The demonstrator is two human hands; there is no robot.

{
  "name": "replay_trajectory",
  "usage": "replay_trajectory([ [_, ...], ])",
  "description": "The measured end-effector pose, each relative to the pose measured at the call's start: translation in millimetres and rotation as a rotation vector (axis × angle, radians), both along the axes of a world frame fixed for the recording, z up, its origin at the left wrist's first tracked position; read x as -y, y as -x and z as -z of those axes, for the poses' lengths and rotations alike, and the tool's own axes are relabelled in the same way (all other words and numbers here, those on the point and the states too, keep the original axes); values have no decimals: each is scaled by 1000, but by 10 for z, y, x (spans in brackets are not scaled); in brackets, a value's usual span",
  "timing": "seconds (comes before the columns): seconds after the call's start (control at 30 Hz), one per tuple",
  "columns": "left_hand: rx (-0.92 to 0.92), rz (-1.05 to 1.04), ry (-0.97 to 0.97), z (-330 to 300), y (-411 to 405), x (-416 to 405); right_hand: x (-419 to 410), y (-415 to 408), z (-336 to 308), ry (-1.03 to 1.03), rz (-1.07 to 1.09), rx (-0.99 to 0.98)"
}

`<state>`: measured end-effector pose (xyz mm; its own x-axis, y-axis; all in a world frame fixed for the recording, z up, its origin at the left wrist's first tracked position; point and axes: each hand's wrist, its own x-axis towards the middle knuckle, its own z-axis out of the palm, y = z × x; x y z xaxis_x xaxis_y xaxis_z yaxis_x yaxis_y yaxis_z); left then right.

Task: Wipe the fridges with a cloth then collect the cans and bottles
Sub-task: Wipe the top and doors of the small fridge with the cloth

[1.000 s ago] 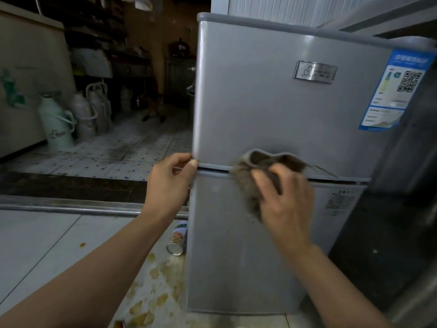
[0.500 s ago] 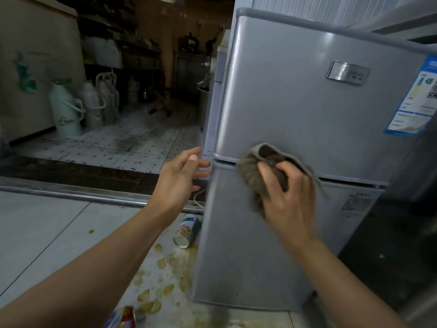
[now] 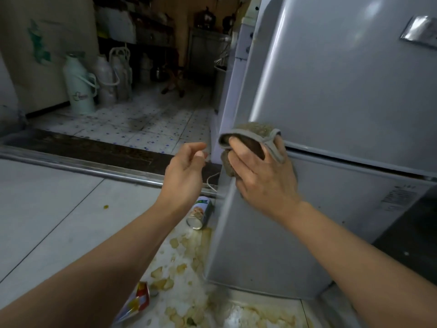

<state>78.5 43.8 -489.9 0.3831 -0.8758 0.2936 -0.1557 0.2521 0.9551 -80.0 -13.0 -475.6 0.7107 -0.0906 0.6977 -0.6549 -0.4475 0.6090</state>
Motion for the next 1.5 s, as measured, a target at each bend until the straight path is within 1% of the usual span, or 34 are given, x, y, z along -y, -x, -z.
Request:
replay_trajectory([
  [0.13, 30, 11, -15, 75, 3, -6, -27, 33, 442, -55, 2, -196],
  [0.27, 57, 22, -30, 103, 6, -42, -96, 110, 832, -125, 26, -341],
  [0.33, 57, 31, -37, 97, 14, -68, -117, 179, 876, -133, 49, -427],
  [0.4, 61, 36, -37, 86, 39, -88, -123, 259, 793, -123, 72, -454],
  [0.43, 62, 39, -36, 80, 59, -91, -115, 307, 711, -112, 81, -410],
  [0.47, 61, 40, -33, 69, 83, -87, -106, 351, 602, -101, 80, -324],
  [0.57, 52, 44, -23, 6, 190, -37, -80, 426, 225, -50, 45, -10],
  [0.63, 43, 26, -2, -49, 282, 14, -91, 378, 88, -47, 12, 108],
  [0.73, -21, -29, 54, -106, 438, 63, -137, 213, 55, -83, -59, 235],
  [0.8, -30, -75, 84, -124, 534, 79, -134, 217, 51, -67, -53, 261],
  [0.87, -19, -104, 103, -126, 597, 74, -122, 389, 70, -30, -16, 250],
  [0.97, 22, -145, 109, -117, 637, 67, -115, 858, 161, 21, 97, 293],
  [1.03, 74, -165, 103, -103, 686, 73, -94, 1206, 218, 17, 152, 334],
  [1.17, 131, -202, 64, -68, 808, 115, -71, 1812, 308, -46, 275, 496],
  [1.23, 174, -224, 60, -48, 817, 135, -88, 1984, 352, -99, 342, 600],
  [1.3, 193, -230, 67, -37, 822, 156, -128, 1917, 374, -137, 357, 741],
  [1.37, 205, -241, 73, -15, 797, 166, -152, 1582, 413, -172, 332, 860],
  [1.4, 218, -249, 78, -7, 810, 174, -165, 1400, 454, -188, 308, 863],
  [1.43, 230, -260, 85, -1, 821, 176, -173, 1245, 512, -197, 277, 816],
  [1.5, 238, -281, 96, -1, 840, 175, -163, 1168, 599, -190, 227, 668],
])
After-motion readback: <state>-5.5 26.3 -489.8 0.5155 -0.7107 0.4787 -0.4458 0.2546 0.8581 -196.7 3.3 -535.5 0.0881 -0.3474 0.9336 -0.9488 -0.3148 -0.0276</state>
